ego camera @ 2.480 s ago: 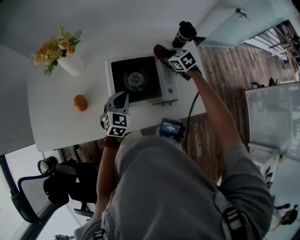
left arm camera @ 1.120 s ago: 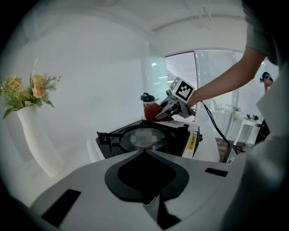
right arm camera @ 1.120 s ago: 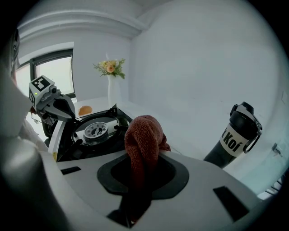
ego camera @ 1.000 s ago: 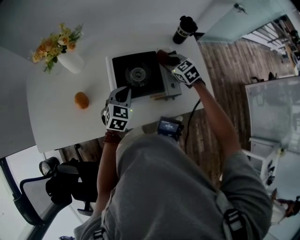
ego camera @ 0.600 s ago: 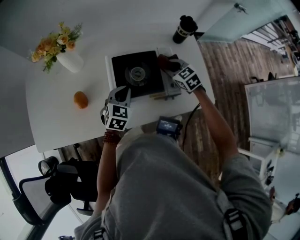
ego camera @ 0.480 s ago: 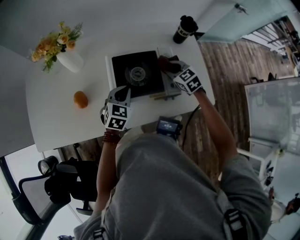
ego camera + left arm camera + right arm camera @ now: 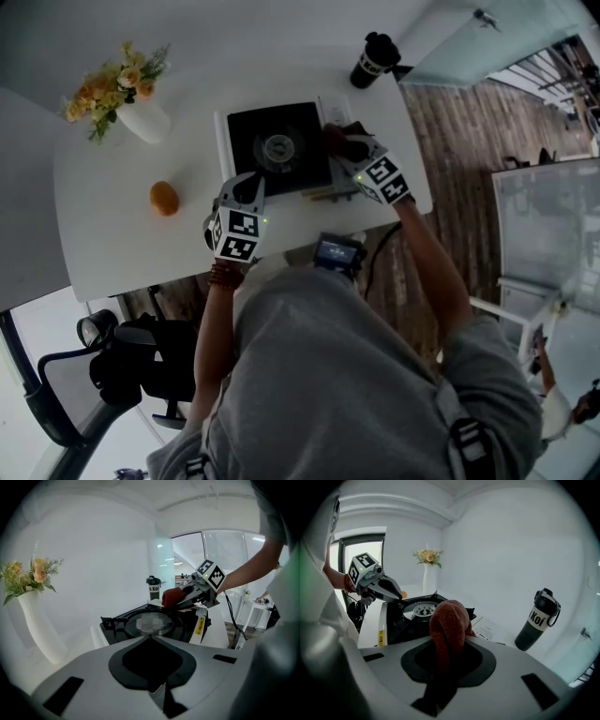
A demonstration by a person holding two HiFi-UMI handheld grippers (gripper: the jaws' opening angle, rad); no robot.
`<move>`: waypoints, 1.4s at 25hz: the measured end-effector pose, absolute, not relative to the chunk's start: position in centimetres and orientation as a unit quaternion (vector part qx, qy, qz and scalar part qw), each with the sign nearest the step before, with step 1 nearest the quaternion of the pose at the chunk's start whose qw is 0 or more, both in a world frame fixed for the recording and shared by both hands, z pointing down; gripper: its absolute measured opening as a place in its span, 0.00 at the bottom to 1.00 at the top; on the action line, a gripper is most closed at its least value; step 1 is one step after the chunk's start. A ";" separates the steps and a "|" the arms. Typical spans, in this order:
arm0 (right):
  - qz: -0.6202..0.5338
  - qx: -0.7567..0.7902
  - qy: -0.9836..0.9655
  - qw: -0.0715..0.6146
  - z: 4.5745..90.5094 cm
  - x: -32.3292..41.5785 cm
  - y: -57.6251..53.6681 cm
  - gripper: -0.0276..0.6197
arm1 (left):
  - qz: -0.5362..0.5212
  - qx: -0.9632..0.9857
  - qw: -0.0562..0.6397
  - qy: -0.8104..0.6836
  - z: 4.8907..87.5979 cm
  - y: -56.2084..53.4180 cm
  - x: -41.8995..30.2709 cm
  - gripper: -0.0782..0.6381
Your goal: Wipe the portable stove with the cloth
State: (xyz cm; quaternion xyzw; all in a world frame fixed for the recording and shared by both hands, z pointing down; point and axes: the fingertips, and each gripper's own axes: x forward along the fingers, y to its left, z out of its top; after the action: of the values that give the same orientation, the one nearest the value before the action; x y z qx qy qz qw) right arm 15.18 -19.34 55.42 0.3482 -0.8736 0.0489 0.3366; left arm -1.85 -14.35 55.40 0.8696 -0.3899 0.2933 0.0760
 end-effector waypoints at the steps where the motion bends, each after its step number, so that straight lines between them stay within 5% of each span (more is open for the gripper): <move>1: 0.050 0.348 -0.875 0.334 55.3 15.0 -19.1 0.16 | 0.294 0.870 0.076 -0.389 55.4 -14.3 -1.9 0.16; 35: 0.073 0.340 -0.876 0.335 55.2 15.5 -11.5 0.16 | 0.310 0.862 0.058 -0.397 55.7 -14.3 -1.8 0.16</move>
State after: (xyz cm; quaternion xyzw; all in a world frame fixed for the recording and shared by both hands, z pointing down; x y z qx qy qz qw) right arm 15.48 -11.46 55.18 0.3399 -0.8759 0.0726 0.3347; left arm -1.77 -14.34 55.73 0.8619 -0.3966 0.3105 0.0580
